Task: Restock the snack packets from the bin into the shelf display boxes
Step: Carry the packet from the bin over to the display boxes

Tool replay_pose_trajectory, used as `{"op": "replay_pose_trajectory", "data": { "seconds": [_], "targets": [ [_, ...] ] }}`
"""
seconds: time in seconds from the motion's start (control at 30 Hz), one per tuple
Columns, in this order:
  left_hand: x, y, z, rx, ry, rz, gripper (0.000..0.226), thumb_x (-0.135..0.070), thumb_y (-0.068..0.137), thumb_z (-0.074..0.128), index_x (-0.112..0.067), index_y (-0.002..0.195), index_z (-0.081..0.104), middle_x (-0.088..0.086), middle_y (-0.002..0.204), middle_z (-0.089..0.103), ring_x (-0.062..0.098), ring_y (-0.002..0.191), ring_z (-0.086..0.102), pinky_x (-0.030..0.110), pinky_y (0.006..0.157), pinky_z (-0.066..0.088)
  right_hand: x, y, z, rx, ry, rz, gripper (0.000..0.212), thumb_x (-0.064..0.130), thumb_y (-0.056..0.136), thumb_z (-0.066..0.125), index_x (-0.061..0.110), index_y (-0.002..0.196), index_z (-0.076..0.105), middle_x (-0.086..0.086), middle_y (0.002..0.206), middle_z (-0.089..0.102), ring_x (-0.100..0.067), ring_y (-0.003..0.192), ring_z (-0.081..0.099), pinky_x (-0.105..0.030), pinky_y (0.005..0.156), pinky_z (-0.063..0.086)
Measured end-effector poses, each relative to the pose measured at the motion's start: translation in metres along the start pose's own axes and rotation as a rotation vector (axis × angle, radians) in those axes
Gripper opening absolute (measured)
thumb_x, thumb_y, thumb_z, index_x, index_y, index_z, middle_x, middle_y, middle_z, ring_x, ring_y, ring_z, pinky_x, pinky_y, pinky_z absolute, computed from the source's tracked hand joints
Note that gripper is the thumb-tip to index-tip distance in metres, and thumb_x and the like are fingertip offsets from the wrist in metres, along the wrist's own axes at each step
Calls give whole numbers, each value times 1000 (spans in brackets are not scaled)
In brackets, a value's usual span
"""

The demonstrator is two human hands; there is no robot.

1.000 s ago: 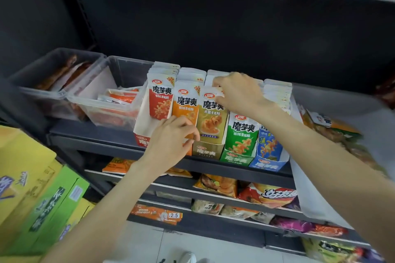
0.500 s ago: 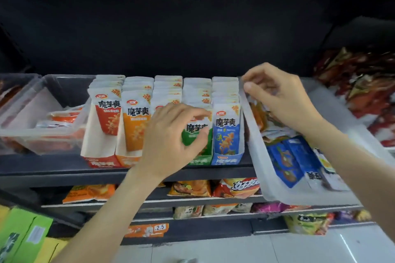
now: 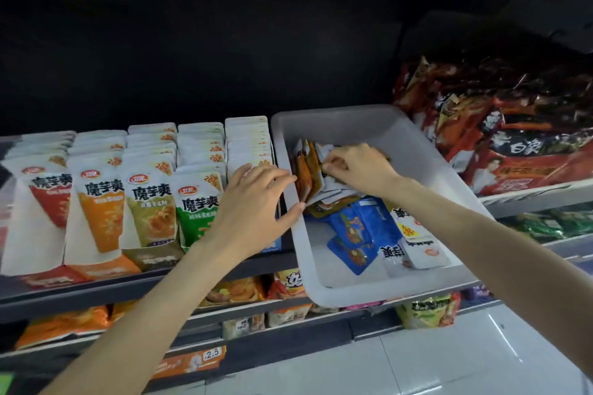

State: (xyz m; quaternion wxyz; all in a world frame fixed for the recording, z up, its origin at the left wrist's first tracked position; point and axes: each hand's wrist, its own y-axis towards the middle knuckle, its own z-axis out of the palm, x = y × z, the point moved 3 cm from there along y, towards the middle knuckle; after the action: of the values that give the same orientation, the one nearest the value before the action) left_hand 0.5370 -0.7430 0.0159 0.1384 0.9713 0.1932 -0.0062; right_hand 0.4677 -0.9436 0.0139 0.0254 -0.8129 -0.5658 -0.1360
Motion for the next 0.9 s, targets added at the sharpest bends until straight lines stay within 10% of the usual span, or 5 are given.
{"op": "replay_pose_trajectory", "data": {
  "seconds": [0.57,0.73,0.9],
  "targets": [
    [1,-1,1,14,-8,-11,66,-63,87,23,-24,130,55,-6,134,55,16,126,47,44,111,23,0,24,12,191,-57,269,5,13,80,61,11,76,60,-7,83,61,-29,88,63,-28,63,39],
    [5,7,-6,-96,-98,18,58,-60,88,31,-26,129,55,-7,130,57,16,124,47,43,110,24,9,-17,-46,-99,-355,233,30,3,86,49,16,106,67,-13,101,66,-35,94,62,-31,66,37],
    [-3,24,-40,-270,-500,-14,51,-41,91,58,-30,139,43,-11,141,43,1,128,34,24,106,27,14,-65,-100,-462,-6,159,22,10,88,55,22,100,70,-1,88,71,-23,83,66,-36,76,51]
  ]
}}
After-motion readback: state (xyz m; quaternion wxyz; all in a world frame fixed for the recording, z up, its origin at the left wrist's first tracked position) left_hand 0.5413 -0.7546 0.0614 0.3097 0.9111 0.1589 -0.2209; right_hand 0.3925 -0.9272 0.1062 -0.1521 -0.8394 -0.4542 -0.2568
